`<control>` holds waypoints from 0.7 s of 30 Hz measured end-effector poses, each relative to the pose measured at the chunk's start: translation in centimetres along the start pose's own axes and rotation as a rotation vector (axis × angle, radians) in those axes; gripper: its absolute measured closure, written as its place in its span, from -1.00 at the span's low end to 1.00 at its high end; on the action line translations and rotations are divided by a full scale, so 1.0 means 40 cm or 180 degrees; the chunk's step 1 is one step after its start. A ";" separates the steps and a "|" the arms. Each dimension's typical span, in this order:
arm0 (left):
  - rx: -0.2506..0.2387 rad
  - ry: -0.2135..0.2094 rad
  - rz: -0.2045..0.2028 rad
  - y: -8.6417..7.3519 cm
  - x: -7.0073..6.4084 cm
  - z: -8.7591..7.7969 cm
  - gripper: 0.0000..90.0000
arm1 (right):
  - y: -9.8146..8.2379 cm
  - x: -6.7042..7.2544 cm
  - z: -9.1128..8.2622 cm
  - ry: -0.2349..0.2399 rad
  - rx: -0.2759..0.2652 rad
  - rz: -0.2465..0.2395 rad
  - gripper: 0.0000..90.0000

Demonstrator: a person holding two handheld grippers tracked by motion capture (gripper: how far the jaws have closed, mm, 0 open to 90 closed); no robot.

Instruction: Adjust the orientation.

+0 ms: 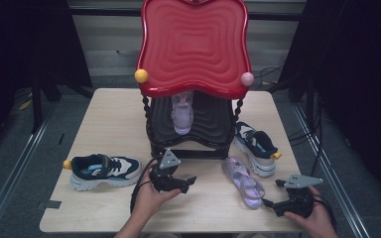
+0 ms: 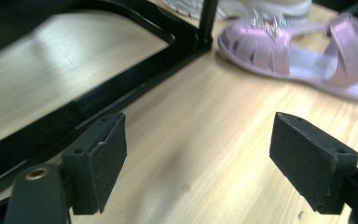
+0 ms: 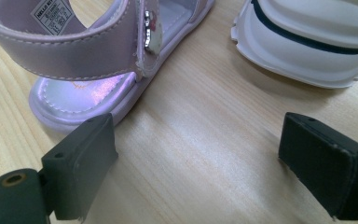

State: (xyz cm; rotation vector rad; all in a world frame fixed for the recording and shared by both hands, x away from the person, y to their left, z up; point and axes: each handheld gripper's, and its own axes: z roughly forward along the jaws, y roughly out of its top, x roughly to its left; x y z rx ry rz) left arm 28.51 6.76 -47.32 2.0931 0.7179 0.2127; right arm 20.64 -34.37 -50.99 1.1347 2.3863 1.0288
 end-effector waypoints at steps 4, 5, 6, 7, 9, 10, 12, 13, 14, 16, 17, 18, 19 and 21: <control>0.0044 -0.0046 -0.0009 -0.017 0.002 0.011 -0.59 | 0.000 0.000 0.000 0.0002 -0.0001 -0.0003 -0.77; 0.0068 -0.0053 -0.0003 -0.021 0.002 0.013 -0.59 | 0.000 0.000 0.000 0.0002 -0.0001 -0.0003 -0.78; 0.0095 -0.0067 -0.0004 -0.028 0.003 0.017 -0.59 | 0.000 0.000 0.000 0.0003 -0.0001 -0.0003 -0.77; 0.0111 -0.0073 0.0026 -0.031 0.003 0.020 -0.59 | 0.000 0.000 0.000 0.0003 -0.0001 -0.0003 -0.77; 0.0125 -0.0081 0.0051 -0.034 0.002 0.022 -0.59 | 0.000 -0.001 0.000 0.0005 -0.0002 -0.0003 -0.77; 0.0153 -0.0092 0.0078 -0.037 0.003 0.023 -0.59 | 0.000 -0.001 0.000 0.0005 -0.0003 0.0000 -0.77; 0.0172 -0.0102 0.0106 -0.049 0.002 0.031 -0.61 | 0.000 -0.001 0.000 -0.0006 -0.0015 0.0009 -0.74; 0.0171 -0.0113 0.0110 -0.053 0.003 0.034 -0.61 | 0.000 -0.002 -0.001 -0.0013 -0.0015 0.0021 -0.73; 0.0210 -0.0115 0.0137 -0.058 0.004 0.036 -0.61 | 0.000 -0.003 -0.002 -0.0010 -0.0019 0.0020 -0.72; 0.0227 -0.0112 0.0163 -0.062 0.004 0.039 -0.61 | 0.000 -0.003 -0.002 -0.0018 -0.0016 0.0019 -0.71; 0.0284 -0.0097 0.0228 -0.069 0.006 0.042 -0.61 | 0.001 -0.005 -0.004 -0.0018 0.0000 0.0021 -0.69; 0.0284 -0.0097 0.0228 -0.069 0.006 0.042 -0.61 | 0.001 -0.005 -0.004 -0.0018 0.0000 0.0021 -0.69; 0.0334 -0.0095 0.0204 -0.073 0.007 0.045 -0.61 | 0.002 -0.006 -0.006 -0.0021 0.0018 0.0034 -0.69; 0.0324 -0.0102 0.0214 -0.074 0.006 0.045 -0.61 | 0.003 -0.007 -0.007 -0.0020 0.0018 0.0034 -0.68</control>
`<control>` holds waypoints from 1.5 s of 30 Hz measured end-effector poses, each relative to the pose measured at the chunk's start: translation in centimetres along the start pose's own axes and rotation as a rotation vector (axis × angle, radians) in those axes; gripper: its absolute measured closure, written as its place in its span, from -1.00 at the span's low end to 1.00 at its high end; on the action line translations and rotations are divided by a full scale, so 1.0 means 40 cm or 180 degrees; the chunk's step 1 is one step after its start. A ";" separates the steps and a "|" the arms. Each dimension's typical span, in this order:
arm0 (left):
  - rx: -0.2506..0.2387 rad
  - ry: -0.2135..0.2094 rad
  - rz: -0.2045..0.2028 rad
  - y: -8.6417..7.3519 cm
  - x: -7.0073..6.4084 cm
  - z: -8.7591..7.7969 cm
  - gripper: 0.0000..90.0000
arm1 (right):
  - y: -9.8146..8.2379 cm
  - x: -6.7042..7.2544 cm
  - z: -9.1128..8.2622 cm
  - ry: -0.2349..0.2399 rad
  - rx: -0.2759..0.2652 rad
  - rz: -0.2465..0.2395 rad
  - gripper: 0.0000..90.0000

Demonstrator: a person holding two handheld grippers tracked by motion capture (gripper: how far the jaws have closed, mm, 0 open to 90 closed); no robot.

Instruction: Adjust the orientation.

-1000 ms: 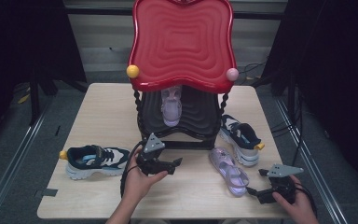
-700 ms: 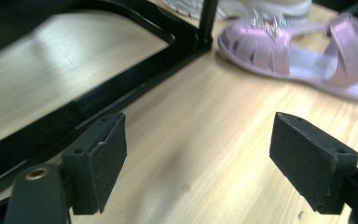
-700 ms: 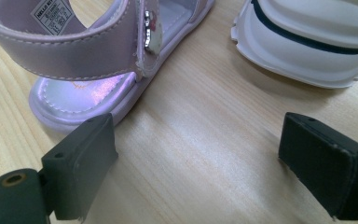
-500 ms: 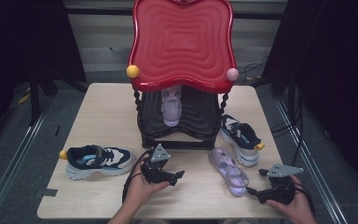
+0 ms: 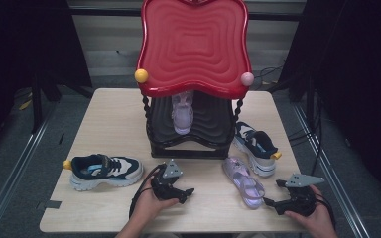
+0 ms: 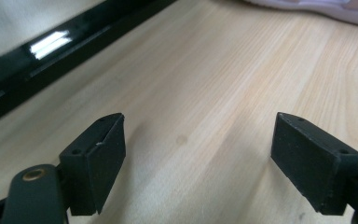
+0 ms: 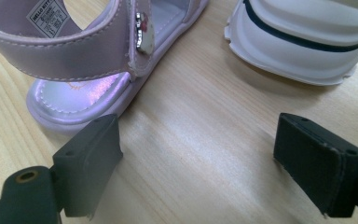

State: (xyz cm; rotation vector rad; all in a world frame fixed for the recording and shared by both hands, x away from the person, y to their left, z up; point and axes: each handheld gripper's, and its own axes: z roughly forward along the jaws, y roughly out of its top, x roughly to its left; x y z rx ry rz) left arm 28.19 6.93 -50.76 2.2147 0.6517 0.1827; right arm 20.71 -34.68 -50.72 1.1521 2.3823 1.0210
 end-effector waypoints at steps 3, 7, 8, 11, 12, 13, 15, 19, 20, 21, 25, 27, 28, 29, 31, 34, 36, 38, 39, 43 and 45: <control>0.0067 0.0015 0.0077 0.000 -0.005 0.000 -0.62 | 0.006 -0.001 -0.013 -0.0004 -0.0060 0.0045 -0.67; 0.0046 0.0022 0.0122 0.000 -0.009 0.005 -0.65 | 0.013 -0.001 -0.024 -0.0014 -0.0059 0.0056 -0.66; 0.0062 0.0034 0.0137 0.000 -0.010 0.005 -0.65 | 0.016 -0.001 -0.027 -0.0014 -0.0074 0.0061 -0.66; 0.0071 0.0047 0.0170 0.001 -0.014 0.006 -0.66 | 0.020 0.001 -0.031 -0.0012 -0.0106 0.0087 -0.64; 0.0076 0.0048 0.0167 0.001 -0.013 0.006 -0.66 | 0.026 0.001 -0.035 -0.0018 -0.0119 0.0096 -0.64; 0.0076 0.0048 0.0167 0.001 -0.013 0.006 -0.66 | 0.026 0.001 -0.035 -0.0018 -0.0119 0.0096 -0.64; 0.0078 0.0047 0.0168 0.001 -0.013 0.006 -0.66 | 0.035 0.002 -0.043 -0.0003 -0.0138 0.0113 -0.61; 0.0078 0.0048 0.0167 0.001 -0.013 0.006 -0.67 | 0.047 0.004 -0.053 -0.0007 -0.0170 0.0106 -0.59; 0.0078 0.0047 0.0168 0.001 -0.013 0.006 -0.67 | 0.054 0.006 -0.059 0.0010 -0.0178 0.0112 -0.57; 0.0078 0.0048 0.0167 0.001 -0.013 0.006 -0.67 | 0.054 0.006 -0.059 0.0010 -0.0178 0.0112 -0.57; 0.0079 0.0047 0.0168 0.001 -0.013 0.006 -0.67 | 0.071 0.020 -0.068 0.0045 -0.0233 0.0121 -0.50; 0.0078 0.0047 0.0168 0.001 -0.013 0.006 -0.67 | 0.075 0.024 -0.070 0.0028 -0.0236 0.0123 -0.46; 0.0079 0.0048 0.0168 0.001 -0.013 0.006 -0.67 | 0.077 0.025 -0.071 0.0034 -0.0246 0.0137 -0.46; 0.0078 0.0048 0.0168 0.001 -0.013 0.006 -0.67 | 0.079 0.026 -0.073 0.0035 -0.0269 0.0157 -0.44; 0.0078 0.0048 0.0168 0.001 -0.013 0.006 -0.67 | 0.084 0.026 -0.077 0.0034 -0.0305 0.0168 -0.40; 0.0078 0.0048 0.0168 0.001 -0.013 0.006 -0.67 | 0.088 0.026 -0.079 0.0056 -0.0354 0.0192 -0.38; 0.0080 0.0047 0.0169 0.001 -0.013 0.006 -0.67 | 0.097 0.030 -0.077 0.0073 -0.0412 0.0227 -0.30; 0.0079 0.0048 0.0167 0.001 -0.013 0.006 -0.67 | 0.100 0.032 -0.075 0.0057 -0.0422 0.0237 -0.27; 0.0079 0.0047 0.0169 0.001 -0.013 0.006 -0.67 | 0.102 0.034 -0.072 0.0058 -0.0448 0.0249 -0.23; 0.0079 0.0047 0.0169 0.001 -0.013 0.006 -0.67 | 0.112 0.045 -0.051 0.0065 -0.0565 0.0302 -0.06; 0.0080 0.0048 0.0169 0.001 -0.013 0.006 -0.67 | 0.113 0.046 -0.046 0.0065 -0.0568 0.0299 -0.05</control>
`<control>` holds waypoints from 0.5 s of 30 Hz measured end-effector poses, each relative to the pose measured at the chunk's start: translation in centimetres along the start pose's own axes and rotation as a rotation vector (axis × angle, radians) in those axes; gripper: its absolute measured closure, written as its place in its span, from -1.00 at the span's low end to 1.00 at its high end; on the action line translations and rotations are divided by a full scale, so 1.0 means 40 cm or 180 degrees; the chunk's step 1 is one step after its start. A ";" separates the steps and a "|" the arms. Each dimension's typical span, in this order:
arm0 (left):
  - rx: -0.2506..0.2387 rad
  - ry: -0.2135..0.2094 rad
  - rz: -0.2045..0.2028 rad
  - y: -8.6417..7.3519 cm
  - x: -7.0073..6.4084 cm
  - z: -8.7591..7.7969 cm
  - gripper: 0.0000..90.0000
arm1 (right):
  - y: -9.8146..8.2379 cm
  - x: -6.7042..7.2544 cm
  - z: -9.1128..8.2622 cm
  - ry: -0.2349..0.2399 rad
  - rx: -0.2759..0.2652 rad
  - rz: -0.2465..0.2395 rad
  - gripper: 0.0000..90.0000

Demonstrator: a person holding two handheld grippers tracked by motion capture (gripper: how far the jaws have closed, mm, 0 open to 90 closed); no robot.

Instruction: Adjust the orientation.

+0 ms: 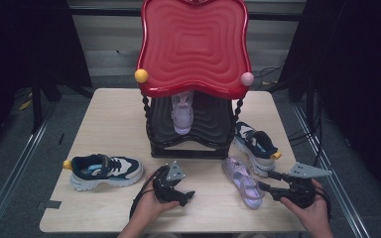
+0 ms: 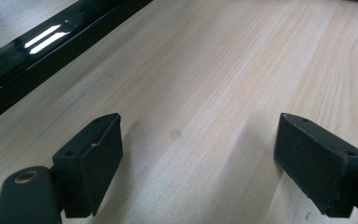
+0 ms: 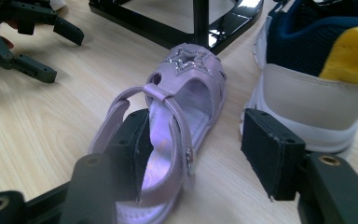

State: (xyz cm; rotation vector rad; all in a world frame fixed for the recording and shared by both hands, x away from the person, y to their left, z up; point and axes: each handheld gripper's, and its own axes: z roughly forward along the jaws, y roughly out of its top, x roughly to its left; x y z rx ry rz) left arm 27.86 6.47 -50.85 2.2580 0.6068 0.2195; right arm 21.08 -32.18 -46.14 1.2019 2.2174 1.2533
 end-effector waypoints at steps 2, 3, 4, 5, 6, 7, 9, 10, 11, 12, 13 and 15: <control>0.0000 0.0000 -0.0001 0.000 0.000 0.000 -0.67 | 0.001 0.003 0.010 -0.0012 -0.0024 -0.0002 -0.01; 0.0000 0.0000 0.0000 0.000 0.000 0.000 -0.67 | 0.002 0.004 0.015 -0.0011 -0.0045 -0.0002 0.02; 0.0000 0.0000 -0.0001 0.000 0.000 0.000 -0.67 | 0.005 0.008 0.026 0.0007 -0.0074 0.0028 0.06; 0.0000 0.0000 -0.0001 0.000 0.000 0.000 -0.67 | 0.005 0.010 0.031 0.0001 -0.0093 0.0002 0.11; 0.0000 0.0000 0.0000 0.000 0.000 0.000 -0.67 | 0.005 0.010 0.031 0.0001 -0.0093 0.0002 0.11; 0.0001 0.0000 -0.0001 0.000 0.000 0.000 -0.67 | 0.005 0.014 0.037 -0.0003 -0.0099 0.0010 0.13; 0.0000 -0.0001 -0.0001 0.000 0.000 0.000 -0.67 | 0.004 0.019 0.047 -0.0014 -0.0093 -0.0034 0.16; 0.0000 -0.0001 -0.0001 0.000 0.000 0.000 -0.67 | 0.000 0.023 0.055 -0.0009 -0.0080 -0.0051 0.19; 0.0000 -0.0001 -0.0002 0.000 0.000 0.000 -0.67 | 0.000 0.023 0.055 -0.0009 -0.0080 -0.0051 0.19; 0.0000 0.0000 -0.0001 0.000 0.000 0.000 -0.67 | -0.002 0.024 0.058 -0.0007 -0.0087 -0.0063 0.19; 0.0000 0.0000 -0.0001 0.000 0.000 0.000 -0.67 | -0.004 0.024 0.059 -0.0011 -0.0094 -0.0051 0.20; 0.0000 0.0000 0.0000 0.000 0.000 0.000 -0.67 | -0.008 0.023 0.058 -0.0018 -0.0140 -0.0057 0.22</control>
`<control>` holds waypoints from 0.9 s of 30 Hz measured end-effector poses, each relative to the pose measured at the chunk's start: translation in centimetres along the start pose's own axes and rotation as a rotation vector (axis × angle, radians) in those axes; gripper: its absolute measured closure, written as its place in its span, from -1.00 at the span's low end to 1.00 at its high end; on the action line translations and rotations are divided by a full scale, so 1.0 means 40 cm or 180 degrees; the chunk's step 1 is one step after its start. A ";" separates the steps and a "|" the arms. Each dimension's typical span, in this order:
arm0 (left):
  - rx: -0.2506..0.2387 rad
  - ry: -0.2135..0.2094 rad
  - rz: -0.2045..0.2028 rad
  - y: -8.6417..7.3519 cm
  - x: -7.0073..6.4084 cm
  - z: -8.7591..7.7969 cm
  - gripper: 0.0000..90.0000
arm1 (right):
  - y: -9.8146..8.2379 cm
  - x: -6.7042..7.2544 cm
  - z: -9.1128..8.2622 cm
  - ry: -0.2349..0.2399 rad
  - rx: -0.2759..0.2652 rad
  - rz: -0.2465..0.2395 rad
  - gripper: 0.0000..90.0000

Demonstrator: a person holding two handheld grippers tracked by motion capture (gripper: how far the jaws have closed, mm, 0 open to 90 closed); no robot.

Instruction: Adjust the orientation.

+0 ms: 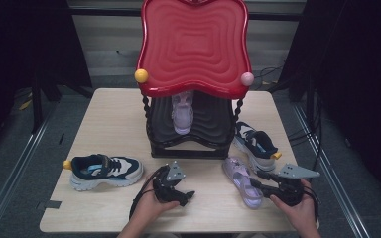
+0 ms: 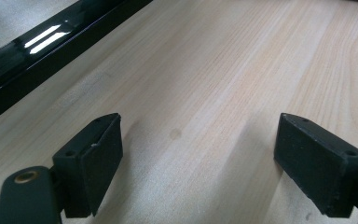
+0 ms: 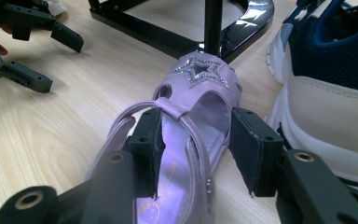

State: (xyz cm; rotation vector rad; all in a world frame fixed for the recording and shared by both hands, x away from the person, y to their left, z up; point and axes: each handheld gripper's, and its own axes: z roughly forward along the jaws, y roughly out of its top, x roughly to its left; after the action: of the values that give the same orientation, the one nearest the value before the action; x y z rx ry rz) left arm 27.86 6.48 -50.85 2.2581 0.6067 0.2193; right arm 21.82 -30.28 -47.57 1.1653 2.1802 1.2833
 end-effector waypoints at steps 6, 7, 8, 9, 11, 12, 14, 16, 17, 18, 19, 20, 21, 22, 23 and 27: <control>-0.0001 0.0000 -0.0001 0.000 0.000 0.000 -0.67 | -0.013 0.000 0.001 0.0022 0.0059 0.0020 0.23; 0.0000 0.0000 0.0000 0.000 0.000 0.000 -0.67 | -0.014 0.000 0.004 -0.0003 0.0071 0.0008 0.26; -0.0020 0.0001 -0.0027 0.000 -0.001 0.001 -0.67 | -0.014 0.000 0.004 -0.0003 0.0071 0.0008 0.26; 0.0001 0.0000 0.0000 0.000 0.000 0.000 -0.67 | -0.015 -0.001 0.007 -0.0023 0.0076 0.0005 0.28; 0.0000 0.0000 0.0000 0.000 0.000 0.000 -0.67 | -0.017 -0.003 0.012 -0.0074 0.0099 0.0023 0.32; -0.0001 0.0000 -0.0002 0.000 0.000 0.000 -0.67 | -0.018 -0.004 0.015 -0.0101 0.0094 0.0006 0.36; -0.0021 0.0001 -0.0028 0.000 -0.001 0.001 -0.67 | -0.020 -0.003 0.024 -0.0144 0.0109 -0.0004 0.46; 0.0000 0.0000 0.0000 0.000 0.000 0.000 -0.67 | -0.019 0.001 0.029 -0.0182 0.0106 -0.0028 0.50; -0.0001 -0.0001 -0.0002 0.000 0.000 0.000 -0.67 | -0.019 0.001 0.029 -0.0182 0.0106 -0.0028 0.50; 0.0000 0.0000 0.0000 0.000 0.000 0.000 -0.67 | -0.019 0.000 0.033 -0.0154 0.0090 0.0002 0.56; 0.0000 0.0000 -0.0001 0.000 0.000 0.000 -0.67 | -0.020 -0.001 0.035 -0.0155 0.0096 0.0012 0.59; -0.0001 0.0000 -0.0001 0.000 0.000 0.000 -0.67 | -0.020 -0.001 0.035 -0.0155 0.0096 0.0012 0.59; -0.0021 0.0001 -0.0027 0.000 -0.001 0.001 -0.67 | -0.022 -0.002 0.037 -0.0154 0.0103 0.0009 0.64; -0.0022 0.0002 -0.0029 0.000 -0.001 0.001 -0.67 | -0.023 -0.003 0.038 -0.0146 0.0097 0.0009 0.69; -0.0021 0.0002 -0.0027 0.000 -0.001 0.001 -0.67 | -0.023 -0.003 0.037 -0.0157 0.0075 -0.0006 0.74; -0.0021 0.0001 -0.0027 0.000 -0.001 0.001 -0.67 | -0.020 -0.001 0.034 -0.0186 0.0056 -0.0106 0.85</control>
State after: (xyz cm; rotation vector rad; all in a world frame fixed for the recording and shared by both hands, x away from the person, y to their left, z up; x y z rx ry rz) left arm 27.83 6.43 -50.88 2.2488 0.6150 0.2172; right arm 22.36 -29.74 -48.96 1.1537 2.1640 1.2036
